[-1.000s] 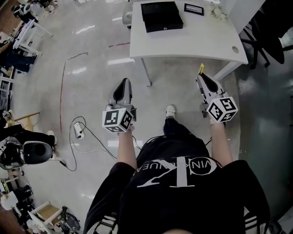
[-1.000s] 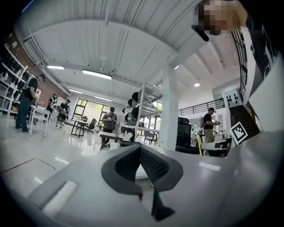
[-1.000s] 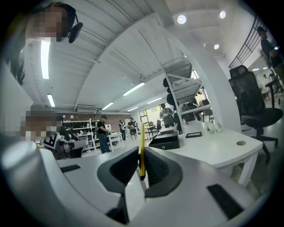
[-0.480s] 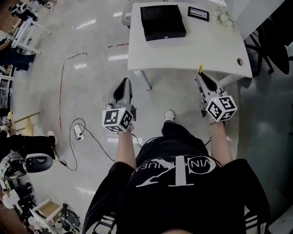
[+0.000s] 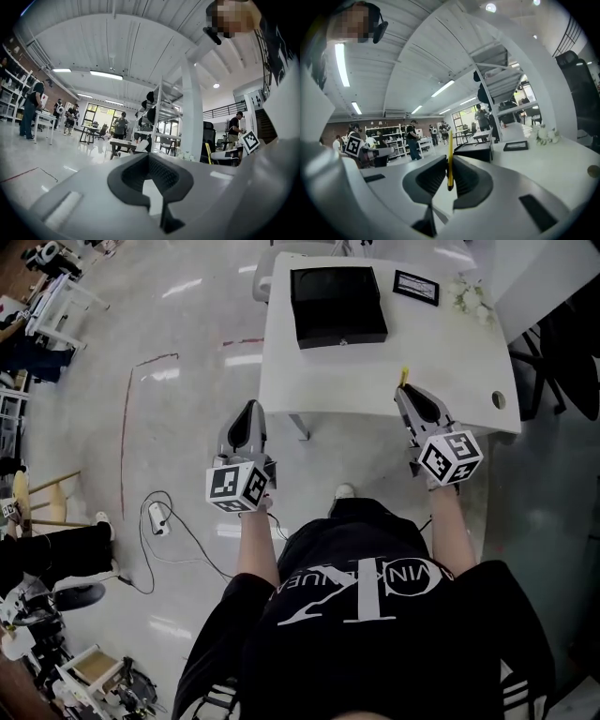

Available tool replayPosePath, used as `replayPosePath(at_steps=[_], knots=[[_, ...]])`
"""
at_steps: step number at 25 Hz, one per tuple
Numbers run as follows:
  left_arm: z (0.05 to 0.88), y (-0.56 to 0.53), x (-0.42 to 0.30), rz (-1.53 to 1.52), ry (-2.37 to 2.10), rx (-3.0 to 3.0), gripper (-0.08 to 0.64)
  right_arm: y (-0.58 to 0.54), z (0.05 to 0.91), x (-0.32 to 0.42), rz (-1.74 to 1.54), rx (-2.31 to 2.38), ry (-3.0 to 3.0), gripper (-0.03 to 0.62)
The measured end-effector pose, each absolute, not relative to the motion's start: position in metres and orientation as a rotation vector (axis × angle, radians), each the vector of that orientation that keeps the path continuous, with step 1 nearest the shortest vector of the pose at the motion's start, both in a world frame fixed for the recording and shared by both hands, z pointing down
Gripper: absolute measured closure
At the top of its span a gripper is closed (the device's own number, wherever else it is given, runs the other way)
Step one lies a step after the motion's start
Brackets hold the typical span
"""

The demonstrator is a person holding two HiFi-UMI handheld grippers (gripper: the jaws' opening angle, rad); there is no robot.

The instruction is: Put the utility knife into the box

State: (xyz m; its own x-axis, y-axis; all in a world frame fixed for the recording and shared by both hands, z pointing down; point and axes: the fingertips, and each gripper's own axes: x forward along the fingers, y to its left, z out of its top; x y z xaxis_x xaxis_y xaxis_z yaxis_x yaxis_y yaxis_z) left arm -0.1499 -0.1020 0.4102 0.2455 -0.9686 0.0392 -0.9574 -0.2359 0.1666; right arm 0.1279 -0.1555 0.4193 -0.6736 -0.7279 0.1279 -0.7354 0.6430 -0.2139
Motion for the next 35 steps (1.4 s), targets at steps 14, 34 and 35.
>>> replayPosePath(at_steps=[14, 34, 35], knots=[[0.417, -0.138, -0.156, -0.053, -1.860, 2.325, 0.549, -0.199, 0.433, 0.106, 0.441, 1.174, -2.834, 0.543], [0.414, -0.272, -0.207, -0.051, -1.804, 2.357, 0.549, -0.321, 0.429, 0.056, 0.395, 1.187, -2.774, 0.543], [0.417, -0.278, -0.209, -0.046, -1.798, 2.356, 0.549, -0.326, 0.431, 0.052, 0.389, 1.178, -2.766, 0.543]])
